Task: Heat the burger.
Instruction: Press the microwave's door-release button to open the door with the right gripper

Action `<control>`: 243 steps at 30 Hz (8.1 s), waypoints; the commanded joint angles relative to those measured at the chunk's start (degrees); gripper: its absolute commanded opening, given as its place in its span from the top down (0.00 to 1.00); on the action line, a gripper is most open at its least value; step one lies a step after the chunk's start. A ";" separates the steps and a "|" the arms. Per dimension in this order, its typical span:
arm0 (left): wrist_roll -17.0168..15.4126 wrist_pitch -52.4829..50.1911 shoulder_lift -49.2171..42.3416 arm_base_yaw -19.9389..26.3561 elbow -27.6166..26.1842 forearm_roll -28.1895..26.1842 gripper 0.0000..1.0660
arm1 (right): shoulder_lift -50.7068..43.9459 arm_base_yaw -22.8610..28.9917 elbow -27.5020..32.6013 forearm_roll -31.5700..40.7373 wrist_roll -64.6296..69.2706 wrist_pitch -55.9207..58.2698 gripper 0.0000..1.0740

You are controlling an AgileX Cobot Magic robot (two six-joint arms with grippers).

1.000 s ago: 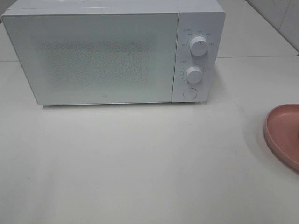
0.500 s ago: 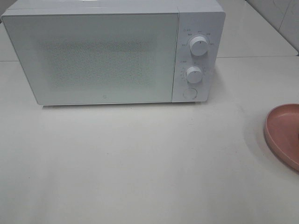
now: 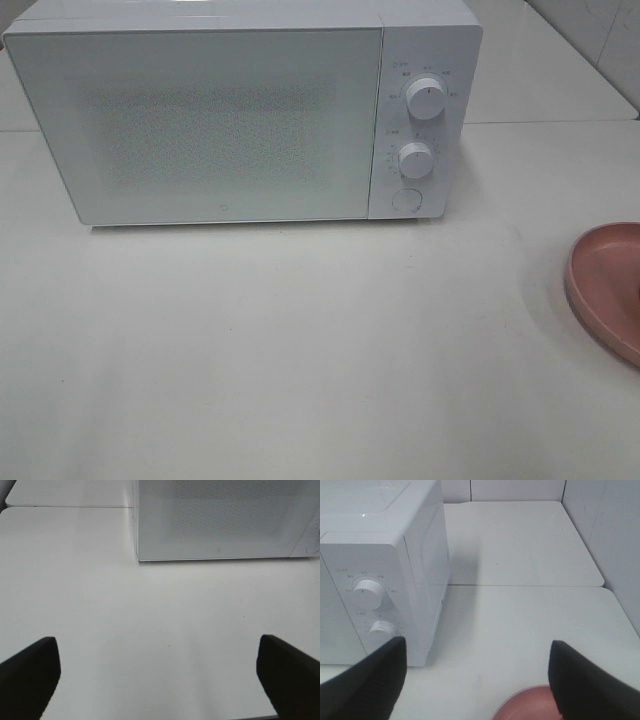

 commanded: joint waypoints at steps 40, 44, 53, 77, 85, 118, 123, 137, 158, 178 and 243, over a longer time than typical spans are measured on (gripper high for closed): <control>0.11 -0.34 -0.80 -0.11 0.06 -0.63 0.06 | 28.59 29.91 13.18 37.47 -26.70 -65.60 0.30; 0.11 -0.34 -0.80 -0.11 0.06 -0.63 0.06 | 33.00 35.92 13.18 43.72 -26.70 -71.73 0.30; 0.11 -0.34 -0.80 -0.11 0.06 -0.63 0.06 | 41.37 43.09 11.00 51.11 -26.70 -76.20 0.30; 0.17 -0.34 -0.80 -0.11 0.06 -0.63 0.06 | 57.87 47.27 -1.15 54.26 -25.73 -77.64 0.30; 0.17 -0.34 -0.80 -0.11 0.06 -0.63 0.06 | 60.68 47.27 -1.15 54.20 -22.40 -74.31 0.30; 0.17 -0.34 -0.80 -0.11 0.06 -0.63 0.06 | 61.08 47.27 -1.15 53.51 61.36 -70.07 1.00; 0.17 -0.34 -0.80 -0.11 0.06 -0.63 0.06 | 61.08 47.27 -1.15 50.99 65.32 -68.24 1.00; 0.17 -0.34 -0.80 -0.11 0.06 -0.63 0.06 | 61.08 42.86 -1.26 46.70 66.92 -62.05 1.00; 0.23 -0.34 -0.80 -0.11 0.06 -0.63 0.06 | 69.79 35.24 -10.26 40.16 69.73 -57.58 1.00; 0.17 -0.34 -0.80 -0.11 0.06 -0.52 0.06 | 75.92 32.83 -16.56 38.10 70.13 -56.04 1.00; 0.17 -0.34 -0.80 -0.11 0.06 -0.46 0.06 | 82.62 24.24 -30.83 30.37 73.34 -80.04 1.00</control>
